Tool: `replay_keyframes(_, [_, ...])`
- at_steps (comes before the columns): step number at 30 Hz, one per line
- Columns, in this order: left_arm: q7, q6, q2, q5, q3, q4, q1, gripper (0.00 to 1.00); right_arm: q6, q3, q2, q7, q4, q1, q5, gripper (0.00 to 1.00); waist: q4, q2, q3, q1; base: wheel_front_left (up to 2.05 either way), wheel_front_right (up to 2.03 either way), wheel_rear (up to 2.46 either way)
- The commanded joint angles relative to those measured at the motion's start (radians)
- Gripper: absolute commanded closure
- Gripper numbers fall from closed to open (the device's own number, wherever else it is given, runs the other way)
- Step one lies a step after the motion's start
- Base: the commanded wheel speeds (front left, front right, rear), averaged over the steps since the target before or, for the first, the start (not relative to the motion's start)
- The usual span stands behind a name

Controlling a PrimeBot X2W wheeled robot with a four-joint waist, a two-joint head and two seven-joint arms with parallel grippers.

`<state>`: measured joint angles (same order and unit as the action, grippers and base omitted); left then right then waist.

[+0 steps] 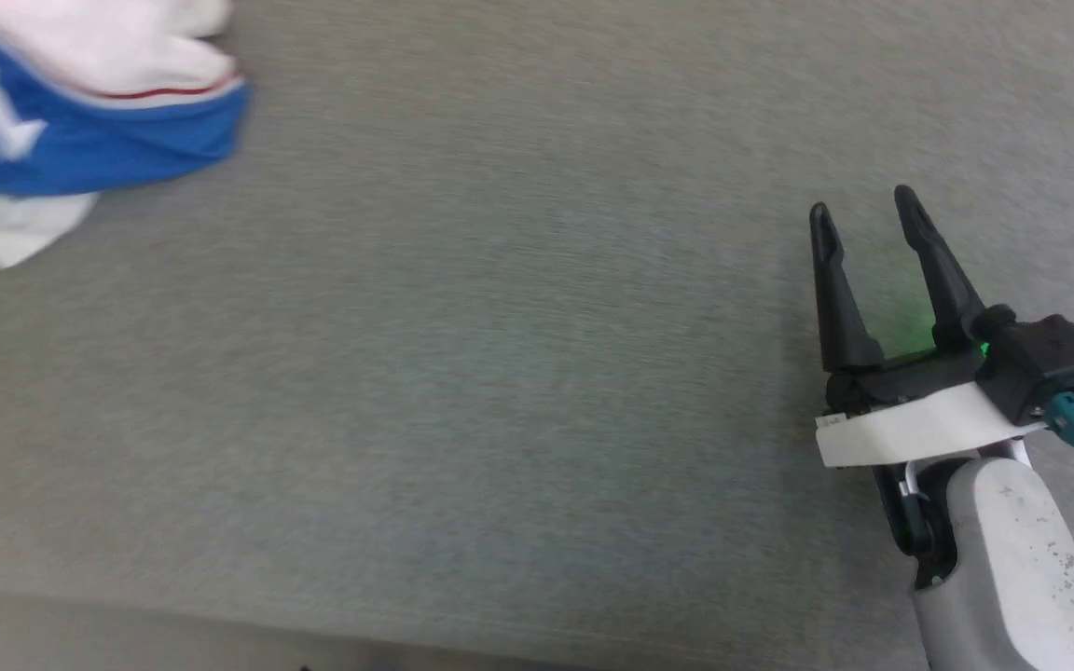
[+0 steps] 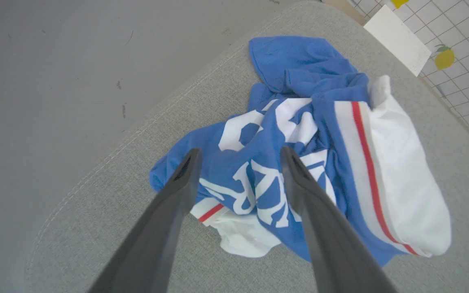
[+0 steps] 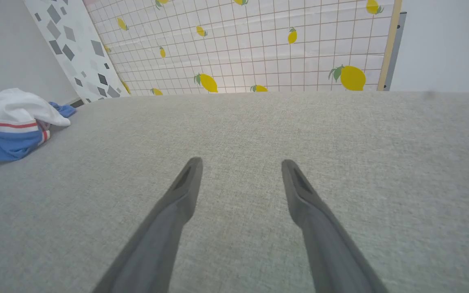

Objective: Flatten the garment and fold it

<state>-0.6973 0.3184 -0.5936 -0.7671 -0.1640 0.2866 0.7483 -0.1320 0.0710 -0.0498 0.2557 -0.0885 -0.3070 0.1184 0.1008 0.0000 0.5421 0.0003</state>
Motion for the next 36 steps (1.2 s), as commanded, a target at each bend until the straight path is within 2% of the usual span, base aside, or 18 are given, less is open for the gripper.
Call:
replay_keyframes(1, [-0.037,0.035,-0.024,-0.012,-0.019,-0.01,-0.036,0.0,0.001,0.003,0.0,0.005,0.013,-0.02,0.013,0.0,-0.178,0.0,0.152,-0.0003,0.0,0.0,0.0])
replay_keyframes(5, [-0.11,0.103,-0.046,-0.029,-0.064,-0.04,-0.121,0.0,0.001,0.007,0.0,0.006,0.028,-0.012,0.037,0.0,-0.212,0.0,0.158,-0.0003,0.0,0.0,0.0])
replay_keyframes(10, [-0.144,0.146,-0.035,-0.04,-0.092,-0.09,-0.219,0.0,0.001,0.003,0.0,0.006,0.028,0.009,0.049,0.0,-0.228,0.0,0.138,-0.0003,0.0,0.0,0.0])
replay_keyframes(11, [-0.149,0.148,-0.034,-0.04,-0.092,-0.103,-0.236,0.19,0.001,0.002,0.0,0.006,0.026,0.014,0.049,0.0,-0.229,0.0,0.131,-0.0003,0.0,0.0,0.0])
replay_keyframes(13, [-0.129,0.145,-0.036,-0.03,-0.097,-0.129,-0.256,0.91,0.001,-0.002,0.0,0.006,0.025,0.019,0.048,0.0,-0.228,0.0,0.113,-0.0003,0.0,0.0,0.0])
replay_keyframes(14, [-0.109,0.138,-0.042,-0.019,-0.098,-0.14,-0.26,1.0,0.001,-0.004,0.0,0.006,0.024,0.021,0.047,0.0,-0.227,0.0,0.104,-0.0003,0.0,0.0,0.0])
replay_keyframes(16, [-0.033,0.116,-0.058,0.018,-0.101,-0.164,-0.26,1.0,0.001,-0.006,0.0,0.006,0.023,0.024,0.048,0.0,-0.222,0.0,0.08,-0.0003,0.0,0.0,0.0])
replay_keyframes(18, [0.089,0.082,-0.075,0.065,-0.106,-0.168,-0.242,1.0,0.001,-0.008,0.0,0.006,0.02,0.027,0.047,0.0,-0.216,0.0,0.05,-0.0003,0.0,0.0,0.0])
replay_keyframes(23, [0.402,-0.024,-0.098,0.171,-0.076,-0.129,-0.163,1.0,0.001,-0.019,0.0,0.006,0.002,0.052,0.048,0.0,-0.194,0.0,-0.069,-0.0003,0.0,0.0,0.0])
replay_keyframes(26, [0.548,-0.084,-0.102,0.224,-0.028,-0.098,-0.109,1.0,0.001,-0.028,0.0,0.006,-0.011,0.082,0.053,0.0,-0.186,0.0,-0.152,-0.0003,0.0,0.0,0.0])
replay_keyframes(31, [0.698,-0.159,-0.081,0.285,0.07,-0.079,-0.022,1.0,0.001,-0.047,0.0,0.006,-0.031,0.141,0.058,0.0,-0.186,0.0,-0.279,-0.0003,0.0,0.0,0.0])
replay_keyframes(36, [0.764,-0.212,-0.001,0.313,0.187,-0.072,0.062,1.0,0.001,-0.067,0.0,0.006,-0.045,0.2,0.062,0.0,-0.203,0.0,-0.388,-0.0003,0.0,0.0,0.0])
